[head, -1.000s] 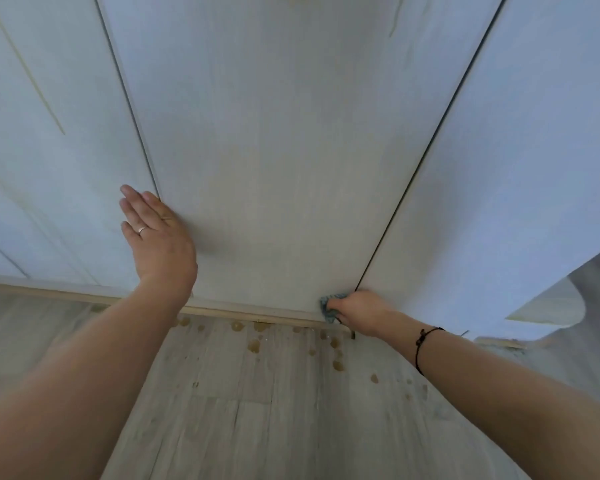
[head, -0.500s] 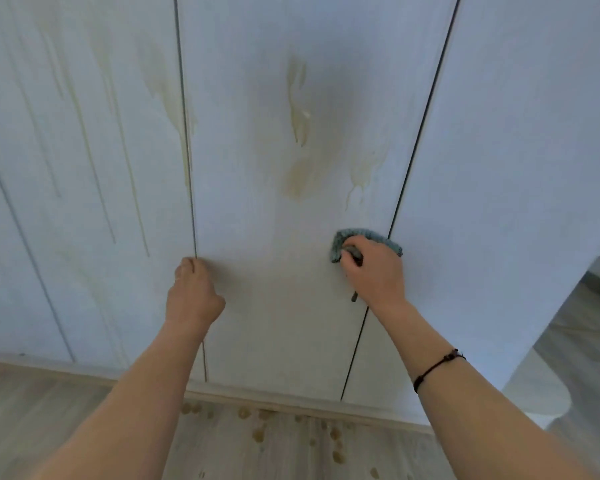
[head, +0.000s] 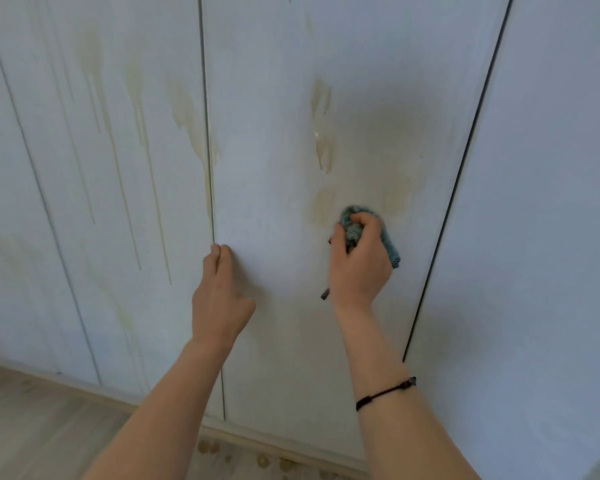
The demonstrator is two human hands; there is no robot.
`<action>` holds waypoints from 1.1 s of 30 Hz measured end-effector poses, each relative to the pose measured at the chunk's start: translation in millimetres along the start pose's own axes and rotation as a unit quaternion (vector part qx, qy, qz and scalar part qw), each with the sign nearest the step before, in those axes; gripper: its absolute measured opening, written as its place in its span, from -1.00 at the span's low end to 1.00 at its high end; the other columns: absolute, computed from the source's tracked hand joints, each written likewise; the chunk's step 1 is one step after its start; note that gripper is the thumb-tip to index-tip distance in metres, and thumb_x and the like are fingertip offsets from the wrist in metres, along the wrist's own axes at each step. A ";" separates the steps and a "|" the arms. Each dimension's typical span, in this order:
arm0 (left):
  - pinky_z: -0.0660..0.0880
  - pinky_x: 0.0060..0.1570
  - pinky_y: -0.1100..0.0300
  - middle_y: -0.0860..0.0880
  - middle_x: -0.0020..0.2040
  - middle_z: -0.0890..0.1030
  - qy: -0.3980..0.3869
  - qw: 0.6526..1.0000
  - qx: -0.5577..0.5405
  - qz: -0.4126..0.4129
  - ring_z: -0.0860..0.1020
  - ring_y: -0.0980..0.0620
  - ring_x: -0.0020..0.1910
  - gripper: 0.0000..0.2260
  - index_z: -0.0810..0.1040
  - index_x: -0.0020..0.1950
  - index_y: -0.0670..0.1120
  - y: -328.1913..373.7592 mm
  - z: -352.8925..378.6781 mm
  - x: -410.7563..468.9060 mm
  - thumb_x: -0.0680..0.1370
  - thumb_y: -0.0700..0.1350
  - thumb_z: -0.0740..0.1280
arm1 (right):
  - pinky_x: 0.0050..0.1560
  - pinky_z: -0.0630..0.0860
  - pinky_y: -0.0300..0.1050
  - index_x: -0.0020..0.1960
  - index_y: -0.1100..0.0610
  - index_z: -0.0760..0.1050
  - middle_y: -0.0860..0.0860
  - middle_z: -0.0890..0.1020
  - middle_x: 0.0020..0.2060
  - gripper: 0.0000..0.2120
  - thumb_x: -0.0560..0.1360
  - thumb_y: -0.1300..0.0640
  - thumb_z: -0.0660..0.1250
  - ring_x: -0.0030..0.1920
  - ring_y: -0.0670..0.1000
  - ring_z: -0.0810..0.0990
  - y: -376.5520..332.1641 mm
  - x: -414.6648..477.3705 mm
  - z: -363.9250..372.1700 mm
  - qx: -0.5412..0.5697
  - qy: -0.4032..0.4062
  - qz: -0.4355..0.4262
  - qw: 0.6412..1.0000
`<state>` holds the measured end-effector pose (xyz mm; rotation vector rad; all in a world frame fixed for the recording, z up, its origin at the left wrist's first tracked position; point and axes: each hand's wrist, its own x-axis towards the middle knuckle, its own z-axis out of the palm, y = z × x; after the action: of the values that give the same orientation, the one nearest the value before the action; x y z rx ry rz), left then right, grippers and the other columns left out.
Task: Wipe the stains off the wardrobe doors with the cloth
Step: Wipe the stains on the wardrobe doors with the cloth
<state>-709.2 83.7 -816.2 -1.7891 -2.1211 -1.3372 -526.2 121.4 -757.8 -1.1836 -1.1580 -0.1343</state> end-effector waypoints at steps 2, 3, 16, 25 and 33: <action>0.47 -0.17 0.12 -0.01 0.54 0.17 0.004 1.000 0.005 0.003 0.52 -0.13 0.13 -0.22 0.16 0.56 -0.12 -1.1 1.5 3.1 0.34 -0.31 0.29 | -0.20 0.49 -0.10 0.16 -0.02 0.52 -0.09 0.69 -0.09 -0.80 0.58 -0.06 0.33 -0.11 0.01 0.64 -4.4 -27.0 22.1 -0.006 -0.120 -0.072 0.990; 0.48 -0.13 0.12 -0.02 0.54 0.17 0.006 1.000 0.010 0.006 0.51 -0.13 0.19 -0.23 0.16 0.57 -0.12 -0.6 2.0 3.7 0.36 -0.29 0.31 | -0.18 0.53 -0.07 0.17 -0.04 0.53 -0.09 0.69 -0.07 -0.81 0.58 -0.05 0.32 -0.09 0.01 0.65 -3.4 -47.6 30.9 -0.010 -0.207 -0.108 0.972; 0.35 -0.37 0.20 -0.03 0.54 0.14 0.027 0.998 0.052 0.030 0.53 -0.13 0.14 -0.24 0.21 0.52 -0.14 -2.7 11.3 1.4 0.31 -0.37 0.25 | -0.07 0.47 -0.29 0.18 0.17 0.64 0.04 0.72 0.00 -0.75 0.56 0.08 0.43 -0.06 0.02 0.67 38.7 58.2 -24.7 0.025 0.235 -0.066 0.969; 0.35 -0.39 0.15 -0.11 0.47 0.23 0.029 0.997 0.078 0.004 0.48 -0.14 -0.26 -0.32 0.29 0.45 -0.23 11.7 9.5 2.9 0.31 -0.32 0.29 | -0.39 0.50 -0.14 0.13 0.03 0.69 -0.04 0.68 -0.21 -0.79 0.53 0.03 0.41 -0.30 0.01 0.63 54.6 -26.9 12.3 -0.041 -0.017 -0.307 0.951; 0.49 -0.20 0.00 -0.20 0.37 0.34 0.092 0.991 0.093 0.005 0.50 -0.23 -0.14 -0.40 0.40 0.37 -0.28 10.9 19.6 8.4 0.29 -0.36 0.26 | -0.23 0.59 -0.12 0.08 0.12 0.68 -0.02 0.72 -0.15 -0.83 0.57 0.06 0.43 -0.19 0.00 0.68 65.1 37.2 -27.5 -0.010 0.183 -0.161 0.970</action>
<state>-693.9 102.1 -817.7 -1.5408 -2.0596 -1.2041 -451.1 145.9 -769.5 -0.9309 -1.0105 -0.5890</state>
